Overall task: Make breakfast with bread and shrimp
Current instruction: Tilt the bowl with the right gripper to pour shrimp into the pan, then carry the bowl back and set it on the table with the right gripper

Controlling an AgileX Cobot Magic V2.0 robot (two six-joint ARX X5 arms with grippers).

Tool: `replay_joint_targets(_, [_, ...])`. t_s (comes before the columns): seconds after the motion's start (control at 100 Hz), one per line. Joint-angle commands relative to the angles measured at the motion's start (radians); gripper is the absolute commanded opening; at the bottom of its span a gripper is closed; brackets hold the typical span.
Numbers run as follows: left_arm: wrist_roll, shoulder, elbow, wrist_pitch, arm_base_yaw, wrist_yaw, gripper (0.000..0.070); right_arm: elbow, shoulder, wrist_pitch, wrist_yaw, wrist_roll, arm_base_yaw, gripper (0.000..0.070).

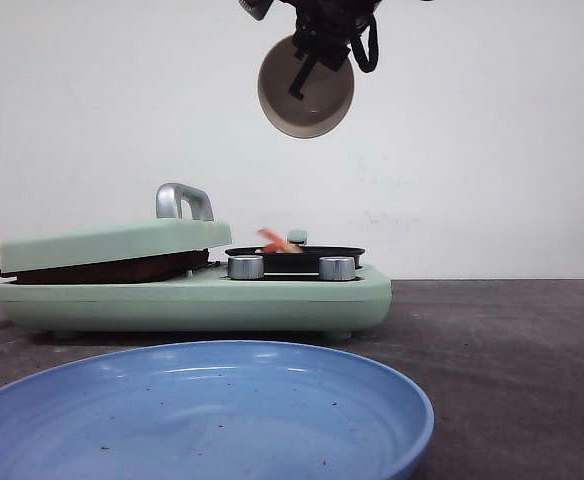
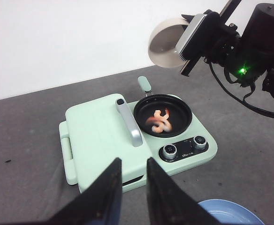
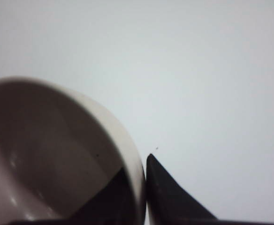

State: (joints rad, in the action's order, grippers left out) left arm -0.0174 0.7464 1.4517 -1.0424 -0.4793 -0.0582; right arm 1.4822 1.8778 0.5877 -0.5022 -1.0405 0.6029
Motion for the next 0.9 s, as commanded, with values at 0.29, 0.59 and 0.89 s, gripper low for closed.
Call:
replay_joint_targets(0.29, [0.003,0.003,0.017,0.048,-0.005,-0.005,0.0010,0.024,-0.172,-0.584,-0.077,0.731,-0.068,0.0005])
replay_joint_targets(0.59, [0.002,0.003,0.017,0.094,-0.021,0.003,0.0010,-0.004,-0.272,-1.388,0.638,1.157,-0.463,0.0004])
replay_joint_targets(0.89, [-0.015,0.004,0.017,0.097,-0.041,0.006,0.0010,-0.359,-0.263,-1.192,0.716,1.143,-0.623,0.0004])
